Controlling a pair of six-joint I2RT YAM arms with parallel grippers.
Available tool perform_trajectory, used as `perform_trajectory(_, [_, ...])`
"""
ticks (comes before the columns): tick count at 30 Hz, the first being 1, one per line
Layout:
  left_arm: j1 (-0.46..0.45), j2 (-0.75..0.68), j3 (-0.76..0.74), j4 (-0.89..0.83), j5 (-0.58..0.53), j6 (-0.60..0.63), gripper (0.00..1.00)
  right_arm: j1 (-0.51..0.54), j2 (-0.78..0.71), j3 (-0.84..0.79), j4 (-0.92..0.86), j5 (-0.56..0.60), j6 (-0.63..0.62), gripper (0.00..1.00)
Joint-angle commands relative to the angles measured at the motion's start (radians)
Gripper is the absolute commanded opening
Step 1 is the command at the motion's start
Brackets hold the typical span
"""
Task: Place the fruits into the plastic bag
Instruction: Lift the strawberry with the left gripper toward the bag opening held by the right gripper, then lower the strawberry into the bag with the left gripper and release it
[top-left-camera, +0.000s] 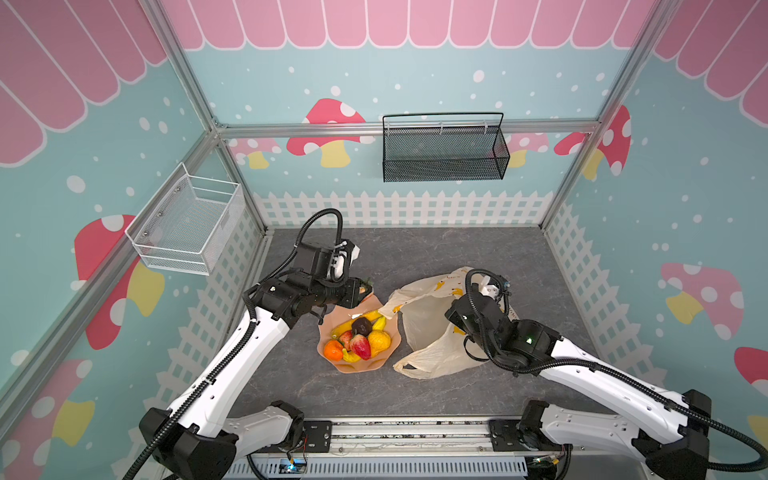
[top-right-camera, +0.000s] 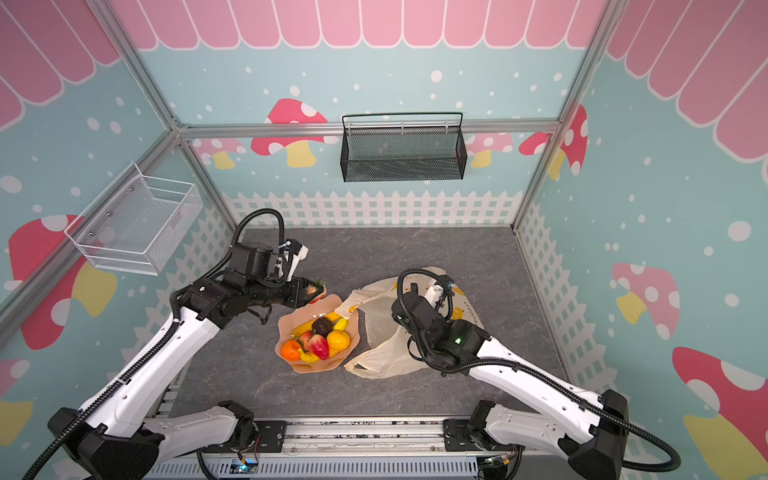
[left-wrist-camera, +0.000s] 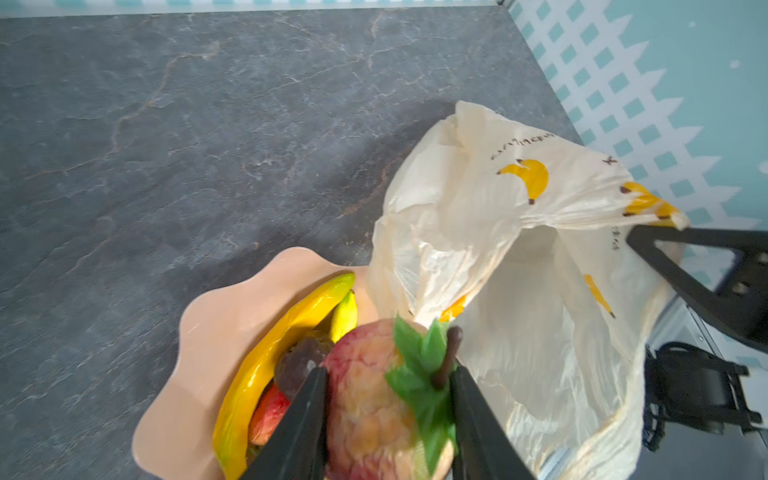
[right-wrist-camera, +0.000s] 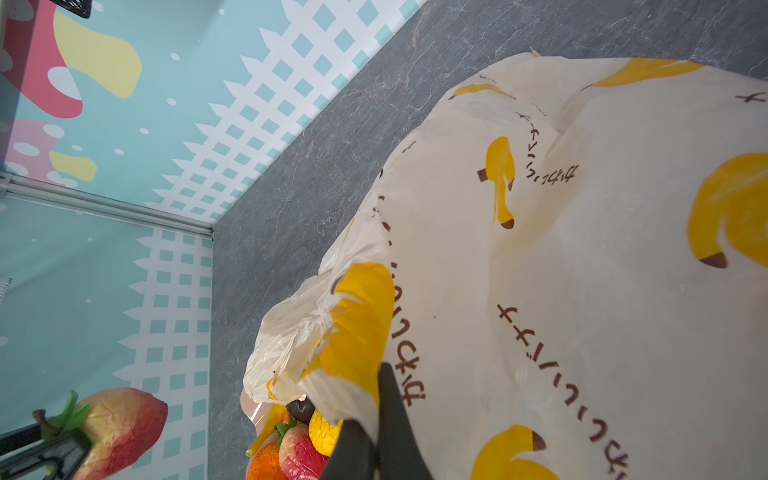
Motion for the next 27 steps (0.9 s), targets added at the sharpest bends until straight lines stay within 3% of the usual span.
perform_trajectory(1, [-0.038,-0.012,-0.009,0.017,0.094,0.049,0.31,-0.004,-0.008,-0.003,0.002,0.005,-0.001,0.0])
perform_trajectory(7, [-0.139,-0.038,-0.029,0.015,0.094,0.081,0.29,-0.005,-0.01,-0.002,0.001,0.006,-0.005,0.0])
perform_trajectory(16, [-0.3,-0.07,-0.146,0.024,0.096,0.036,0.24,-0.004,-0.015,0.0,-0.002,0.006,-0.007,0.0])
perform_trajectory(20, [-0.381,-0.02,-0.179,0.05,0.071,0.025,0.22,-0.004,-0.014,0.0,-0.002,0.004,-0.006,0.0])
perform_trajectory(27, [-0.437,0.1,-0.237,0.144,0.064,0.014,0.2,-0.004,-0.005,0.004,0.002,-0.009,-0.012,0.0])
